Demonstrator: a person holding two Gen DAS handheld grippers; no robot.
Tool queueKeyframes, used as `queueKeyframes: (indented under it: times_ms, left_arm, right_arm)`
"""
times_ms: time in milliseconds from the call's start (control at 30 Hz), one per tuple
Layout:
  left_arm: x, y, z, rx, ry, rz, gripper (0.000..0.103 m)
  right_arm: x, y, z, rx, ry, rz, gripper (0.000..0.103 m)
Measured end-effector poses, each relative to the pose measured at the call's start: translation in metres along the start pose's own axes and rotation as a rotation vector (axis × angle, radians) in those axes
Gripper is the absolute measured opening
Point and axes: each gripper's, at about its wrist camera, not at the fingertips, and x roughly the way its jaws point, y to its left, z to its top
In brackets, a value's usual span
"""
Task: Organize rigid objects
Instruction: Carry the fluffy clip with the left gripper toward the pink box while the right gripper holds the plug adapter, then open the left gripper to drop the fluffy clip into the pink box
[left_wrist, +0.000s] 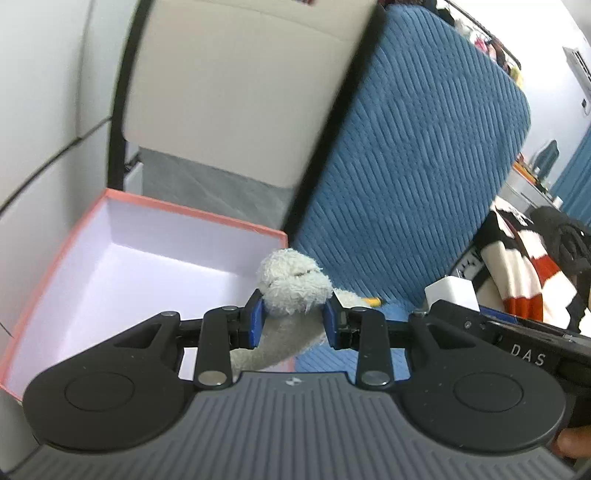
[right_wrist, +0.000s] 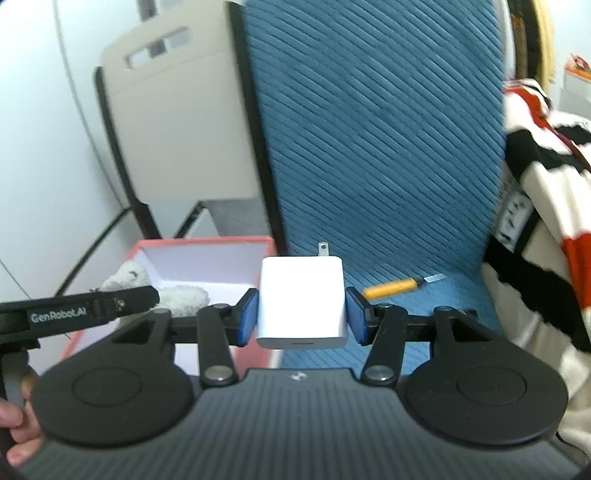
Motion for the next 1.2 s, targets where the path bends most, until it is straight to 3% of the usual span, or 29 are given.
queueKeyframes:
  times_ms: [267,533,833,1033,1200]
  left_arm:
    - [-0.013,0.06,0.003,-0.036,0.005,0.085,0.037]
    - [0.004,0.112,-0.027,-0.075,0.104,0.141,0.037]
    - [0.025,0.135,-0.06,-0.094,0.19,0.165,0.038]
    - [0.03,0.136,-0.06,-0.111,0.2,0.169,0.039]
    - [0.02,0.131,-0.053,-0.101,0.165,0.174,0.05]
  right_arm:
    - [0.022,0.053,-0.005,-0.055,0.038,0.096,0.053]
    - [0.071,0.088,-0.05,-0.114,0.204,0.138,0.053]
    - [0.103,0.109,-0.09,-0.186,0.331,0.128,0.053]
    - [0.106,0.105,-0.087,-0.179,0.33,0.134,0.052]
    - [0.097,0.104,-0.082,-0.171,0.299,0.13,0.053]
